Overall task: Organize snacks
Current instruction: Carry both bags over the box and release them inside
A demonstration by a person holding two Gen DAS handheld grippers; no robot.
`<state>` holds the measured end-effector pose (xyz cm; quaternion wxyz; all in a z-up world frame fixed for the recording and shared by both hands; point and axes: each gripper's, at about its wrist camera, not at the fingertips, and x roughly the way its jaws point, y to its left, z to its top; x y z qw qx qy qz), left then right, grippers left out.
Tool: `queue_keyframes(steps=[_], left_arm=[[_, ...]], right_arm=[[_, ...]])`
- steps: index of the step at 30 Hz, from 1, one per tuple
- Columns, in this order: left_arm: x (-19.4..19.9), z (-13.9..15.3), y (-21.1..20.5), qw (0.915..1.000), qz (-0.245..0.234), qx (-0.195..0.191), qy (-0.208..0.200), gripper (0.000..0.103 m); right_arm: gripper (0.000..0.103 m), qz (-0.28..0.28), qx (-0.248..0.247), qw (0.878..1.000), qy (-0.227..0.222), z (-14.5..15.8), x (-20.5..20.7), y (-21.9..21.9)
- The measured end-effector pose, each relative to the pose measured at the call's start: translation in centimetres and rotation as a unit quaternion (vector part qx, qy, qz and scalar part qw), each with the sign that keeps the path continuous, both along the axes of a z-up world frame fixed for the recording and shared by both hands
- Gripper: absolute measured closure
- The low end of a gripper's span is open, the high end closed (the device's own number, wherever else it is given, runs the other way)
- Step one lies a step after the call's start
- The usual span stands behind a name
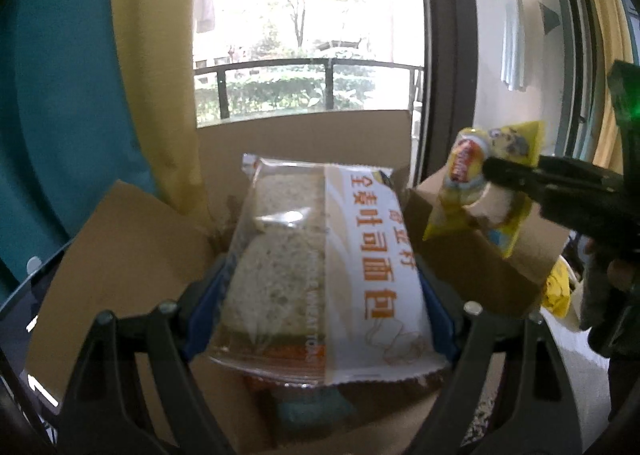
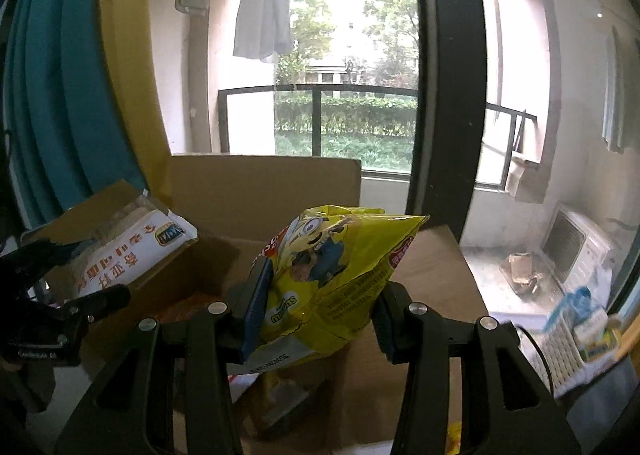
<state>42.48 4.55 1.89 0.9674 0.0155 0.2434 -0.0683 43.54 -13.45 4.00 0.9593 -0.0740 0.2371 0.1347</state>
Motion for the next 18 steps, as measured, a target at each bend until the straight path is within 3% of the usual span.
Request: queue_keyframes(steps=[5, 6, 9, 18], left_arm=[[1.8, -0.1, 0.7, 0.9993, 0.0, -0.035, 0.015, 0.01], [1.8, 0.0, 0.8, 0.9991, 0.001, -0.041, 0.012, 0.004], [1.3, 0.5, 1.4, 0.9983, 0.008, -0.057, 0.005, 0.001], [-2.2, 1.4, 0.9, 0.9985, 0.015, -0.052, -0.009, 0.001]], right_arm=[[0.054, -0.002, -0.007, 1.0, 0.02, -1.0, 2.9, 0.7], [0.051, -0.004, -0.008, 1.0, 0.02, -1.1, 3.1, 0.7], [0.036, 0.0, -0.011, 1.0, 0.009, -1.0, 2.7, 0.7], [0.036, 0.002, -0.015, 1.0, 0.009, 0.0, 0.1, 0.3]])
